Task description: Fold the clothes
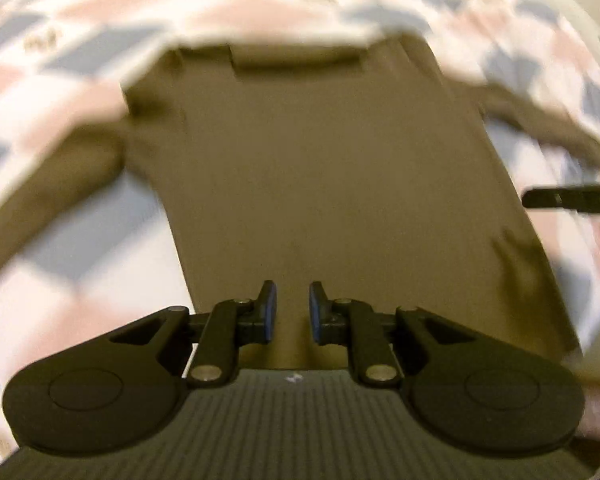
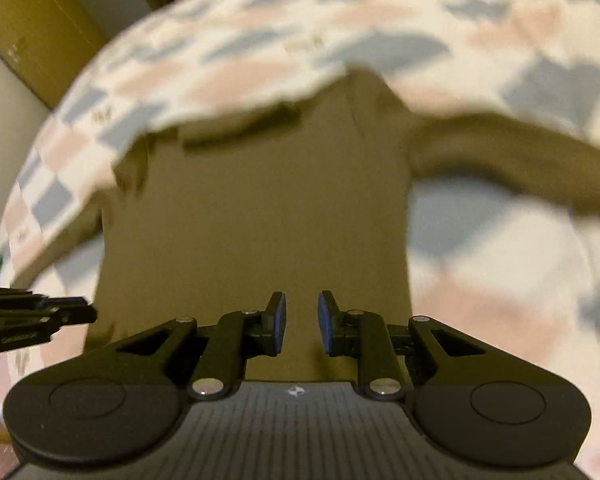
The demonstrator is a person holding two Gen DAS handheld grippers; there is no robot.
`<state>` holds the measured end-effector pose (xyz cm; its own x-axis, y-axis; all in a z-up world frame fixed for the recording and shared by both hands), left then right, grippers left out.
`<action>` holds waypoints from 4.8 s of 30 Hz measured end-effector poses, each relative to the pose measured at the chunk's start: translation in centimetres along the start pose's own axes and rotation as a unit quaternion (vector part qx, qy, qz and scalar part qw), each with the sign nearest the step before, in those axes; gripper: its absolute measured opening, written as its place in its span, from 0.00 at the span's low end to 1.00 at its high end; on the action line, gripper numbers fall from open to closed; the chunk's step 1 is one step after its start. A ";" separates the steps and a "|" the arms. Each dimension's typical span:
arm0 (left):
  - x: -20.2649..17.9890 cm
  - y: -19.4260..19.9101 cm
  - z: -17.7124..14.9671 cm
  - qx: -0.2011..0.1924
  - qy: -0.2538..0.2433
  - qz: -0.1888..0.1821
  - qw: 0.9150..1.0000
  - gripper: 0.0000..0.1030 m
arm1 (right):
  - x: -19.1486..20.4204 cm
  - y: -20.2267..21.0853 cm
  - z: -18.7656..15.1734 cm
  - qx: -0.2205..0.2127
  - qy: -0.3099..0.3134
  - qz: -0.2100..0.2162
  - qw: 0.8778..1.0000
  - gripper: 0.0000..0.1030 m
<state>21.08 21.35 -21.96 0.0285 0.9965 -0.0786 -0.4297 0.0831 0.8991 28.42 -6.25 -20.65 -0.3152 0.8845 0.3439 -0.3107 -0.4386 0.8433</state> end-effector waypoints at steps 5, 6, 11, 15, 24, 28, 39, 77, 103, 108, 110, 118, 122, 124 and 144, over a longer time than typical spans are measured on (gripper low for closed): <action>2.0 -5.3 5.3 -0.026 -0.004 0.022 0.999 0.13 | 1.1 -5.6 5.2 -0.026 0.047 0.011 0.998 0.23; 2.2 -6.2 6.0 -0.025 -0.008 0.023 0.999 0.13 | 1.2 -7.0 5.7 -0.024 0.055 0.011 0.998 0.23; 3.1 -10.8 9.4 -0.021 -0.026 0.030 0.999 0.13 | 1.7 -13.7 7.8 0.004 0.078 0.016 0.997 0.22; 3.8 -14.4 12.5 -0.020 -0.044 0.037 0.998 0.13 | 2.1 -18.3 11.3 0.007 0.116 0.007 0.993 0.20; 7.4 -16.8 21.7 -0.080 0.023 0.041 0.996 0.18 | 0.9 -21.1 23.2 -0.062 0.066 0.000 0.996 0.24; 7.6 -14.7 21.4 -0.100 0.029 0.028 0.994 0.15 | -0.1 -17.4 22.3 -0.086 0.022 0.045 0.995 0.24; 8.4 -15.3 18.7 -0.057 0.045 0.050 0.996 0.09 | -4.1 -17.6 19.5 -0.062 0.004 -0.046 0.997 0.19; -10.5 15.9 -7.5 -0.001 0.119 0.137 0.983 0.33 | -1.5 17.1 -7.1 -0.057 0.003 -0.016 0.998 0.63; -16.8 24.3 -9.2 -0.052 0.096 0.151 0.982 0.43 | -1.1 23.9 -11.1 -0.065 0.010 -0.023 0.998 0.76; -16.9 23.9 -10.5 -0.033 0.096 0.147 0.984 0.43 | -1.7 23.6 -12.5 -0.047 0.003 -0.029 0.998 0.77; -17.1 23.6 -11.2 -0.024 0.096 0.144 0.985 0.43 | -1.9 23.4 -13.1 -0.037 0.001 -0.032 0.999 0.77; -17.3 22.8 -13.5 0.004 0.108 0.139 0.984 0.43 | -2.1 22.5 -15.0 -0.003 0.002 -0.042 0.999 0.77; -17.3 23.0 -13.8 0.006 0.113 0.139 0.984 0.43 | -1.9 22.5 -15.2 0.002 0.008 -0.043 0.999 0.78; -17.2 23.1 -13.7 0.005 0.113 0.139 0.984 0.44 | -1.7 22.4 -15.1 0.003 0.010 -0.043 0.999 0.78; -1.4 18.0 -15.6 -0.006 0.331 0.074 0.941 0.45 | 2.3 12.6 -12.1 0.066 0.019 -0.046 0.997 0.79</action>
<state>-0.79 21.28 -12.44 -0.5993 0.7729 -0.2085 -0.3955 -0.0593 0.9166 12.88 -11.63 -14.23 -0.3251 0.9121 0.2499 -0.2192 -0.3298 0.9183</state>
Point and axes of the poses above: each gripper's, at about its wrist camera, not at the fingertips, and y roughly against the way its jaws point, x to its left, z to its top, the point moved 5 cm from there along -y, roughly the way its jaws point, and after that the axes turned 4 degrees about -y, right-handed, at the moved point
